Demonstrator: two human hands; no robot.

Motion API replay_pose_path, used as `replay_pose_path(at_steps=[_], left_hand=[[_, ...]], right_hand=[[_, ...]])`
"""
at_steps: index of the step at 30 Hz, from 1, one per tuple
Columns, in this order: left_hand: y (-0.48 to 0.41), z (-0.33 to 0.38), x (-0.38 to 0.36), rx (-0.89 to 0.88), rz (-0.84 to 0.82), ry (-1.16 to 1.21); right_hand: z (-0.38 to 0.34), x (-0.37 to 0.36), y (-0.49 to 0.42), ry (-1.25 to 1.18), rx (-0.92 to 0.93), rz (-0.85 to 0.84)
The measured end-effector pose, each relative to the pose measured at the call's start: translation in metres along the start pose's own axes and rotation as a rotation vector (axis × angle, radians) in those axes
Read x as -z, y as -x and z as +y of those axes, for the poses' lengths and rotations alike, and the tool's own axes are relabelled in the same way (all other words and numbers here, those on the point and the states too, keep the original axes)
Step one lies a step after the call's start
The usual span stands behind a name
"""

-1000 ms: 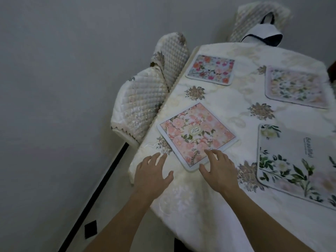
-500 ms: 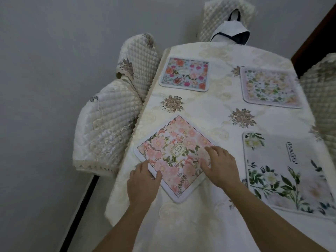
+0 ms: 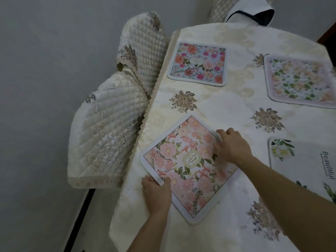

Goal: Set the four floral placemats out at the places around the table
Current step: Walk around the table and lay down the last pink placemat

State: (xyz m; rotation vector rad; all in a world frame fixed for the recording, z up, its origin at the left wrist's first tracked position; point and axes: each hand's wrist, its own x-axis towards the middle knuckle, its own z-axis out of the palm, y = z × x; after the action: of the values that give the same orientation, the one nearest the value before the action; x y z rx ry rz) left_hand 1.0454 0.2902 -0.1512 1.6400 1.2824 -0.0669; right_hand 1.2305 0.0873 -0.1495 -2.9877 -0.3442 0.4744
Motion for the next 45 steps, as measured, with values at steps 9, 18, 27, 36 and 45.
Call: replay_pose_path(at_steps=[9,18,27,36,45], left_hand=[[0.007,-0.006,-0.016,-0.017,-0.07,0.066],[-0.035,0.045,0.012,-0.3,-0.186,0.042],[-0.102,0.09,0.005,-0.542,-0.312,-0.232],[-0.127,0.094,0.003,-0.506,-0.322,-0.343],[-0.133,0.096,0.016,-0.519,-0.329,-0.366]], right_hand=[[0.003,-0.01,-0.016,-0.338,-0.124,-0.127],[-0.011,-0.011,0.038,-0.753,-0.316,0.037],[-0.025,-0.033,0.05,-0.885,-0.538,0.16],[-0.033,-0.049,0.046,-0.863,-0.644,0.17],[-0.037,-0.046,0.056,-0.845,-0.668,0.161]])
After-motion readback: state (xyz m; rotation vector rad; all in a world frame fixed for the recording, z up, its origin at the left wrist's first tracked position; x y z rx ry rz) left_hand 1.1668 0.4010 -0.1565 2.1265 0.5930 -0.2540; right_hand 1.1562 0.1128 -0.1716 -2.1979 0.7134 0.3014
